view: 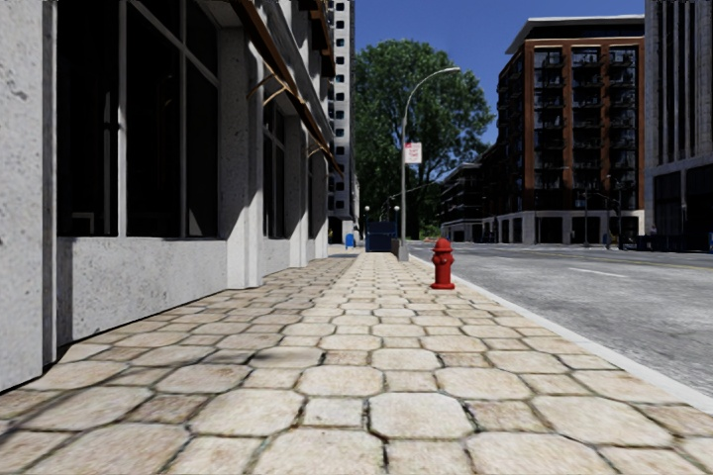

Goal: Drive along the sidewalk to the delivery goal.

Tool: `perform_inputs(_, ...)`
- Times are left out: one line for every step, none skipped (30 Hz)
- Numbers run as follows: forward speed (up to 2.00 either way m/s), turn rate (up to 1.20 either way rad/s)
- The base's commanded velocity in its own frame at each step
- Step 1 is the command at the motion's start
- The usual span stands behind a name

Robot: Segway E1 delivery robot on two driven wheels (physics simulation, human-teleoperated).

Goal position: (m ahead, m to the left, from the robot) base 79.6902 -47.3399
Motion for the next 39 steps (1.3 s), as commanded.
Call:
perform_inputs(2.00, 0.30)
perform_inputs(2.00, 0.30)
perform_inputs(2.00, 0.30)
perform_inputs(2.00, 0.30)
perform_inputs(2.00, 0.30)
perform_inputs(2.00, 0.30)
perform_inputs(2.00, 0.30)
perform_inputs(2.00, 0.30)
perform_inputs(2.00, 0.30)
perform_inputs(2.00, 0.30)
perform_inputs(2.00, 0.30)
perform_inputs(2.00, 0.30)
perform_inputs(2.00, 0.30)
perform_inputs(2.00, 0.30)
perform_inputs(2.00, 0.00)
perform_inputs(2.00, 0.00)
perform_inputs(2.00, 0.00)
perform_inputs(2.00, 0.00)
perform_inputs(2.00, 0.00)
perform_inputs(1.99, 0.00)
perform_inputs(1.99, 0.00)
perform_inputs(1.99, 0.00)
perform_inputs(1.99, 0.00)
perform_inputs(1.99, 0.00)
perform_inputs(1.99, 0.00)
perform_inputs(1.99, 0.00)
perform_inputs(1.99, 0.00)
perform_inputs(2.00, 0.00)
perform_inputs(2.00, 0.00)
perform_inputs(2.00, 0.00)
perform_inputs(1.97, 0.00)
perform_inputs(1.94, 0.00)
perform_inputs(1.94, 0.00)
perform_inputs(1.94, 0.00)
perform_inputs(1.94, 0.00)
perform_inputs(1.94, 0.00)
perform_inputs(1.94, 0.00)
perform_inputs(1.94, 0.00)
perform_inputs(1.94, 0.00)
